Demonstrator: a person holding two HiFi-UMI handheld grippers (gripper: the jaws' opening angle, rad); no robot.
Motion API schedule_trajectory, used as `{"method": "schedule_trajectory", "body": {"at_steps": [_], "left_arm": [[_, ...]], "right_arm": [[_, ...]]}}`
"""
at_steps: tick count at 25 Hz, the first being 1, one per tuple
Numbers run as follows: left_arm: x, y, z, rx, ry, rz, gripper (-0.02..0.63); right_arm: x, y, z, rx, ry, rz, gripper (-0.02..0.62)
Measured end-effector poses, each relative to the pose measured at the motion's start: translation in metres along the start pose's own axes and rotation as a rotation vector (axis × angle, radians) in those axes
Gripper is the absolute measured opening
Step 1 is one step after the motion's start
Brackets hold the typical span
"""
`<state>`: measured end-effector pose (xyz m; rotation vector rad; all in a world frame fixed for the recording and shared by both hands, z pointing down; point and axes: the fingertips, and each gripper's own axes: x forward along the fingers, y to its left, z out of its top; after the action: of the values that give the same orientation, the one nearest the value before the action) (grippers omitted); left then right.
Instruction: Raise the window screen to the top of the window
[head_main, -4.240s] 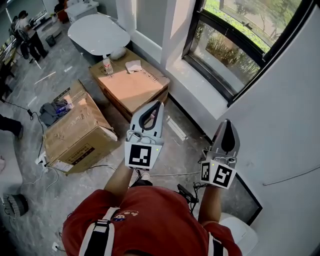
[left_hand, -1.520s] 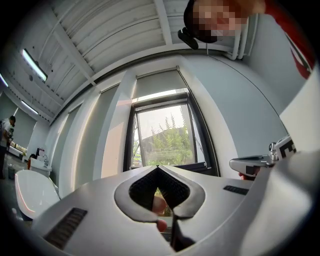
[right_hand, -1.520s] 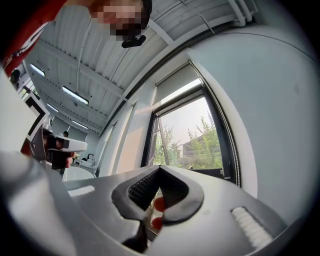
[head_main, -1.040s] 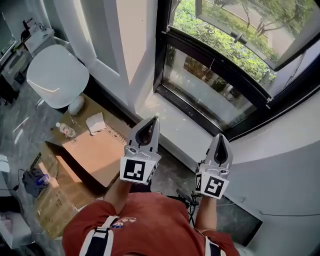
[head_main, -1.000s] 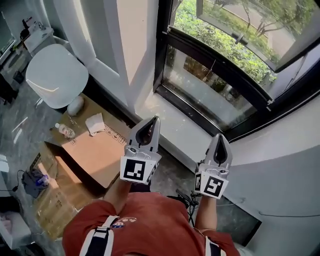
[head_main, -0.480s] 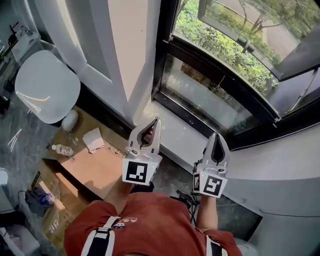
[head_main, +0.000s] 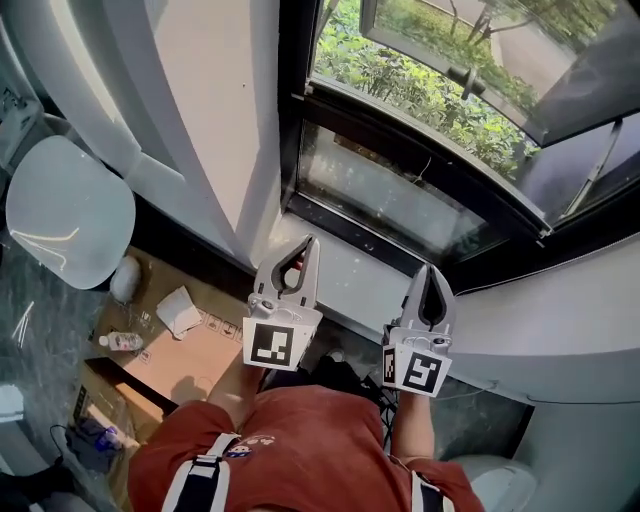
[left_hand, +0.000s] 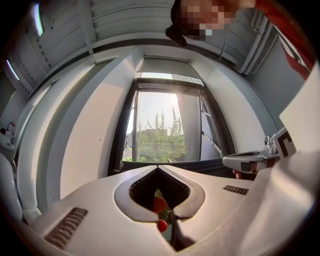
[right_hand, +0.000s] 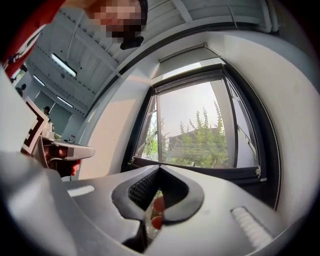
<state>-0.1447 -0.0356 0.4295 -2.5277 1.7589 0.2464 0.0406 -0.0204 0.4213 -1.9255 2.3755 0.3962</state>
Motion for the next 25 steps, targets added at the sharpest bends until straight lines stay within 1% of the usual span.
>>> {"method": "schedule_trajectory", "body": {"at_steps": [3,7,10,18,22,25], "left_arm": [[0.017,-0.005,-0.005,0.025,0.017,-0.027,0.005],[0.044,-0.015,-0.009,0.007,0.016,-0.047,0.005],[0.065,-0.024,-0.007,0.035,0.010,-0.068,0.005],[0.128,-0.063,-0.004,0.079,-0.013,-0.128,0.005],[0.156,-0.088,0.006,0.107,-0.047,-0.160,0.005],[0.170,-0.108,-0.006,0.131,-0.030,-0.193,0.005]], "right_arm": [[0.005,-0.018,-0.008,0.019,0.005,-0.038,0.009],[0.014,-0.039,-0.014,0.021,-0.012,-0.080,0.009],[0.021,-0.059,-0.013,0.020,-0.032,-0.112,0.009],[0.034,-0.133,-0.022,0.020,-0.046,-0.210,0.009],[0.037,-0.164,-0.026,0.029,-0.057,-0.242,0.009],[0.037,-0.188,-0.032,0.038,-0.059,-0.261,0.009]]}}
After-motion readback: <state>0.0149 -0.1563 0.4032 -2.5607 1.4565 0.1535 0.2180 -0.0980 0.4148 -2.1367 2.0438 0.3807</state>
